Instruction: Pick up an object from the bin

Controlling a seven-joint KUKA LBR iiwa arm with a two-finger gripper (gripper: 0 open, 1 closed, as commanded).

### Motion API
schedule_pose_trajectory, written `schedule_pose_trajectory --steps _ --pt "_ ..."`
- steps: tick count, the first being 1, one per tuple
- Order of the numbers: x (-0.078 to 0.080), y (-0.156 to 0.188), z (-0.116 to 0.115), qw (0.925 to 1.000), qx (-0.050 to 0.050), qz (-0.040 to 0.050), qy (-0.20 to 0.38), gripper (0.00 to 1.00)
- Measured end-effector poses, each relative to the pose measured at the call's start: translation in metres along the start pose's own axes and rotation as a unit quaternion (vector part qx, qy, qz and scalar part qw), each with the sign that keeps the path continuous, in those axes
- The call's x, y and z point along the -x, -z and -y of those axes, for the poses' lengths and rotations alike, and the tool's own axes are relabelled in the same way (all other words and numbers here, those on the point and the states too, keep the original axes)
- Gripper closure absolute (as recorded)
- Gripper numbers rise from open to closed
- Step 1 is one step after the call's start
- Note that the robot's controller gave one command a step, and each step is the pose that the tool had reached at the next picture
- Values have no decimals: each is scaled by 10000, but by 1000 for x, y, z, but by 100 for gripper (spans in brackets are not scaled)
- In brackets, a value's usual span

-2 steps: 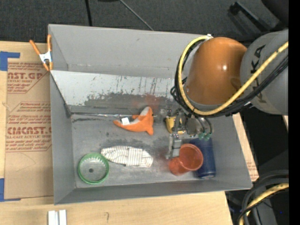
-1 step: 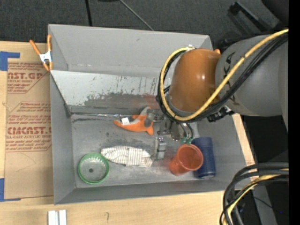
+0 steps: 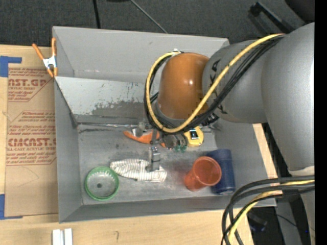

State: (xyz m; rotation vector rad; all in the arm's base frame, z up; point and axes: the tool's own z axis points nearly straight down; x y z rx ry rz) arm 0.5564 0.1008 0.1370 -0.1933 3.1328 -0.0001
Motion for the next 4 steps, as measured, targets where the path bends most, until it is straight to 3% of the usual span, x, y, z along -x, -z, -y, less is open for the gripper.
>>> schedule_pose_trajectory --steps 1,2,3,4 --pt "18 -50 7 9988 12 27 498 0" --pt "29 -57 64 9993 3 6 384 100" --pt "29 -57 64 9993 4 6 385 100" --pt "20 67 86 9991 0 2 434 100"
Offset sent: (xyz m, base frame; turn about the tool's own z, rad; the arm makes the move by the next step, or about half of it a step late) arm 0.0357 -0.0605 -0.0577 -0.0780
